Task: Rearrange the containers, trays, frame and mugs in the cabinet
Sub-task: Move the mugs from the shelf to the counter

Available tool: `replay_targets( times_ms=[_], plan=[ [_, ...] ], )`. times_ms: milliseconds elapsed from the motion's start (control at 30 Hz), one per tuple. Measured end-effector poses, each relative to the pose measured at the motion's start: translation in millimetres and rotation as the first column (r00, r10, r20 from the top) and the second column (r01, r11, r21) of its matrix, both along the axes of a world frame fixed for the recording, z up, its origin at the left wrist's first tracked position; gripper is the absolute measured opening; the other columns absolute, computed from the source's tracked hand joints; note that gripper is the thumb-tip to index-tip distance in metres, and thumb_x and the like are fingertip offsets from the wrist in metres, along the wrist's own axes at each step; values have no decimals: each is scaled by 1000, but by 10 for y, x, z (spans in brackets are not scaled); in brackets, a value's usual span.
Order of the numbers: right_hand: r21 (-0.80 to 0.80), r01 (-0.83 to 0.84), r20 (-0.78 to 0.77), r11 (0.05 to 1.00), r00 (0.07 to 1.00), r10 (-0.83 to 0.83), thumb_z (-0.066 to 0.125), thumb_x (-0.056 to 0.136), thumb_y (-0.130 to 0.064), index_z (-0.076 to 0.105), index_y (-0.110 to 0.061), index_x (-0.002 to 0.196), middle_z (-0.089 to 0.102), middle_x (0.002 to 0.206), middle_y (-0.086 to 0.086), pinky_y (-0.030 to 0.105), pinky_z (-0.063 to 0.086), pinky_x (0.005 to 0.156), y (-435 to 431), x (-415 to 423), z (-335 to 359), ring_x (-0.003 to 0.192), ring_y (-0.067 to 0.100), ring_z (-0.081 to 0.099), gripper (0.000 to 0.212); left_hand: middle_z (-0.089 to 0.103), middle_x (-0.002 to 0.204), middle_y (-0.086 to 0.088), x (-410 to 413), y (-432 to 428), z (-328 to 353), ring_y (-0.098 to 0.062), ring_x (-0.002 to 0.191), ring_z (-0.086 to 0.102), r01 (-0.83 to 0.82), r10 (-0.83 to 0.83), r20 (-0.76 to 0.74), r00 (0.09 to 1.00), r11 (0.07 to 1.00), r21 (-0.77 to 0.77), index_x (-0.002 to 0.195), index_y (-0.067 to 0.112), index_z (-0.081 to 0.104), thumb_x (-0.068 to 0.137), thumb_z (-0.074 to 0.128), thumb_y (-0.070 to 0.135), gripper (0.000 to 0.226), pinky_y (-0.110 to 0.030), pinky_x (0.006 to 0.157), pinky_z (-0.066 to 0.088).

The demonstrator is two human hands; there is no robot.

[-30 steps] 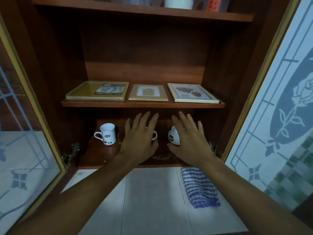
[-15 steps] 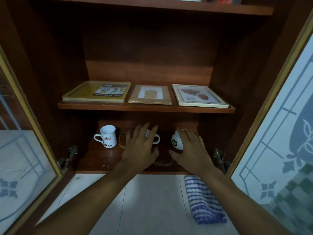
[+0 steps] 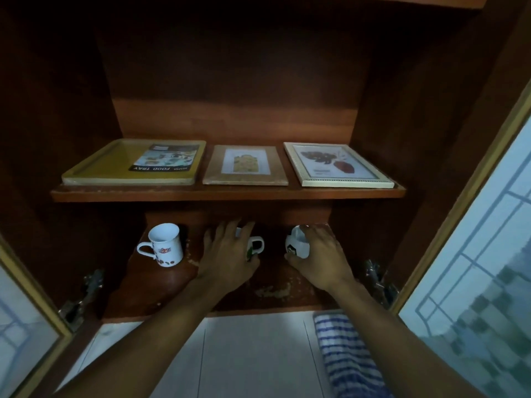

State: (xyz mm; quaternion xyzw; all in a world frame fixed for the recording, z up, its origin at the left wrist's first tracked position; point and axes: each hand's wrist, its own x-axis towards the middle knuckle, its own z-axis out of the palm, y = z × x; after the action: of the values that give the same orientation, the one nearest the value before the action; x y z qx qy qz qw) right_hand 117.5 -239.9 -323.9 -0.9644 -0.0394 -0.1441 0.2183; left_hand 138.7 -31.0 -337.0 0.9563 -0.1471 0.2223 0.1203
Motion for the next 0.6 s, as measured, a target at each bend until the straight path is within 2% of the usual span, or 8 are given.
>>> replay_targets(
  times_ms=[67, 233, 367, 500, 600],
  plan=[
    [-6, 6, -12, 1000, 1000, -6, 67, 84, -48, 45, -20, 141, 49, 142, 3, 46, 35, 110, -31, 120, -25, 134, 23, 40, 67, 47, 140, -10, 89, 0, -44, -35, 128, 42, -21, 21, -39, 999, 1000, -3, 143, 23, 44, 75, 68, 40, 74, -55, 104, 34],
    [-23, 34, -79, 999, 996, -36, 67, 82, -51, 44, -19, 142, 46, 144, 5, 46, 36, 109, -97, 401, -119, 134, 26, 40, 72, 53, 133, -9, 349, 47, -192, -34, 124, 46, -25, 22, -102, 995, 999, -34, 141, 26, 46, 74, 54, 50, 72, -53, 96, 41],
    [-25, 49, -117, 998, 992, -52, 69, 79, -51, 47, -17, 140, 49, 140, 8, 43, 38, 106, -126, 552, -199, 128, 29, 44, 74, 47, 140, -8, 520, 95, -299, -33, 130, 41, -44, 37, -139, 990, 998, -43, 143, 32, 43, 79, 53, 56, 69, -50, 102, 37],
    [-36, 63, -135, 997, 988, -68, 70, 79, -51, 48, -16, 137, 51, 136, 7, 38, 40, 103, -152, 663, -254, 124, 28, 47, 72, 39, 146, -4, 623, 135, -360, -29, 135, 35, -53, 38, -230, 972, 997, -62, 147, 34, 35, 73, 33, 71, 82, -47, 103, 31],
    [-34, 79, -152, 996, 985, -83, 71, 78, -52, 47, -13, 136, 51, 136, 8, 35, 40, 99, -176, 730, -277, 124, 27, 47, 73, 42, 143, -4, 677, 162, -405, -29, 132, 38, -72, 49, -230, 972, 993, -95, 146, 30, 38, 69, 30, 75, 89, -45, 100, 36]
  ],
)
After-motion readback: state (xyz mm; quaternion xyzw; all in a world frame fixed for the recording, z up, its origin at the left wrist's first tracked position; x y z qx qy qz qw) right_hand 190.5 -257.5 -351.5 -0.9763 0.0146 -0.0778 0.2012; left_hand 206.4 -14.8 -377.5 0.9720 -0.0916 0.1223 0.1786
